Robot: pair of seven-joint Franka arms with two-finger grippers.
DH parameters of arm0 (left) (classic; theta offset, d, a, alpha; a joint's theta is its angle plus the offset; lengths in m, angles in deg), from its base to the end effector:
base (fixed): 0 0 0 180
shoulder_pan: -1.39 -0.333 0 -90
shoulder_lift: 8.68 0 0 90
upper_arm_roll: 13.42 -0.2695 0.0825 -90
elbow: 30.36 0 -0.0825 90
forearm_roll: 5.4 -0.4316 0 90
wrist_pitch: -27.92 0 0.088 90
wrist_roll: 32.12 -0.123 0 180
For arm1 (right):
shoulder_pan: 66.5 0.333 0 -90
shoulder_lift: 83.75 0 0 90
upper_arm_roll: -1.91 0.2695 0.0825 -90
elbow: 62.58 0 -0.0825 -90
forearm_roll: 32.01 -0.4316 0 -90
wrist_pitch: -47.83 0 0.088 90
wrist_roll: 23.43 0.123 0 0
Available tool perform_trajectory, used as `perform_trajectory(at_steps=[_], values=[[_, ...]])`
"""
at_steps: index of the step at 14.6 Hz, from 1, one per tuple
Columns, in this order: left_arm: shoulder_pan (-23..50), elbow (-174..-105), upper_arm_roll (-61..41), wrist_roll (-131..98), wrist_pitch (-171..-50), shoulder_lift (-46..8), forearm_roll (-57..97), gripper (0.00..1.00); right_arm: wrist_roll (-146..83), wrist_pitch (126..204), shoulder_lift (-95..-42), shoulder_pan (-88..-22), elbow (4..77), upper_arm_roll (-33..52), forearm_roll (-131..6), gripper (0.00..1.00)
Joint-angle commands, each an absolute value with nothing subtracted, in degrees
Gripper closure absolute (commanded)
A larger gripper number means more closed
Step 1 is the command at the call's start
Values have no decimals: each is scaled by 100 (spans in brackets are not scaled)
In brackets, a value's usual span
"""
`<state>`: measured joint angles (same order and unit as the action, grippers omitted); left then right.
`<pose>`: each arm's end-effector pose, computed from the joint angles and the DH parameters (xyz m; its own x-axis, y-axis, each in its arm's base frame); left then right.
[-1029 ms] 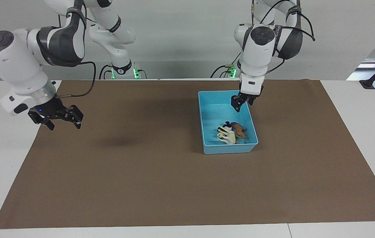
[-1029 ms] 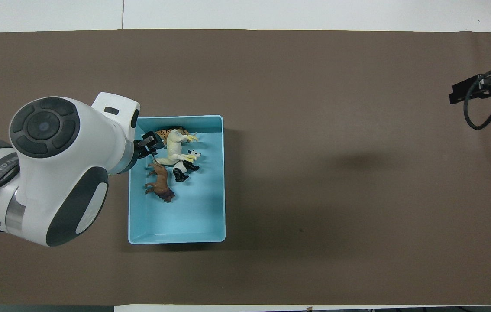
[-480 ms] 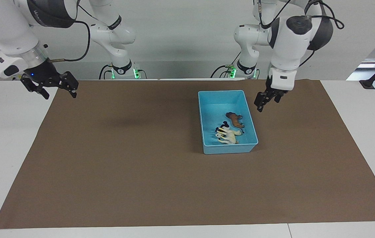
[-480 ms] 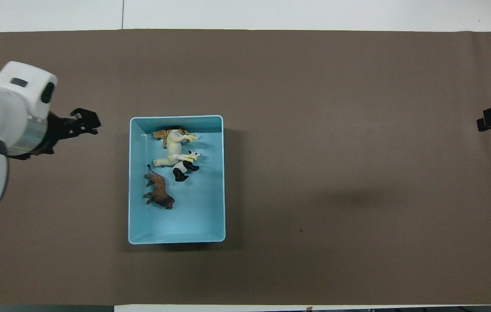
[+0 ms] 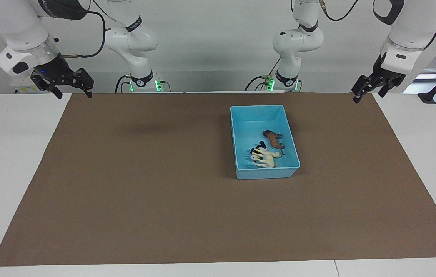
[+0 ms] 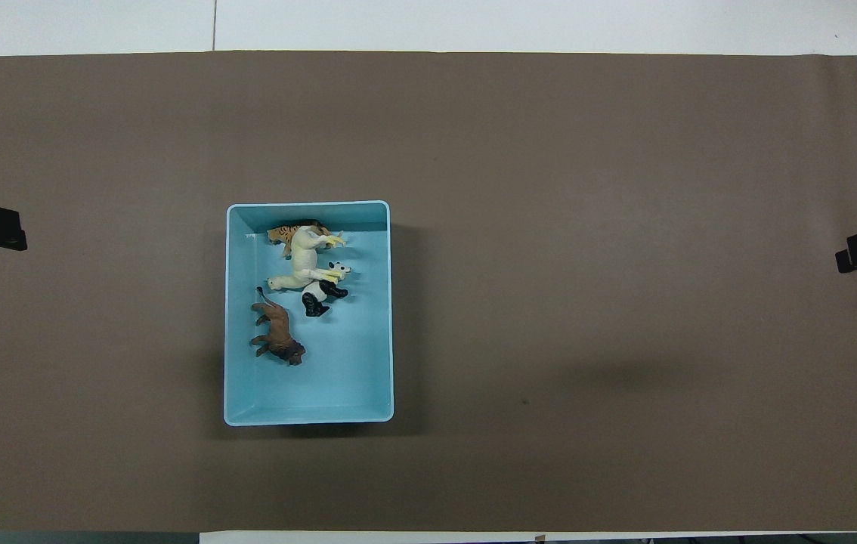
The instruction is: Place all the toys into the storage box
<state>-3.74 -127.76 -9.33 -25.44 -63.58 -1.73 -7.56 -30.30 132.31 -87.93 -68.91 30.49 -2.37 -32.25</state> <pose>0.5717 0.0132 0.5682 0.9908 0.1336 0.0233 0.1345 -0.9899 -0.0439 0.5669 -0.0671 0.5691 0.9971 0.0045 -0.0754 0.0031 -0.9998 -0.0188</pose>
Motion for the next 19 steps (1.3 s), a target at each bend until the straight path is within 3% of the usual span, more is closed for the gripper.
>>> perform_trajectory(at_steps=[1,4,19], values=[[-406,-12424,-885,-2614,-5963,-287,-662,0,-3169,13090,-8761,-6826,2681,-292,-3166,0],[-441,-12177,-885,-2606,-5857,-428,-654,0,-3142,13080,-8832,-6782,2663,-310,-3166,0],[236,-12397,-1351,-2606,-6059,-604,-636,0,-3125,13142,-8849,-6773,2698,-310,-3069,0]])
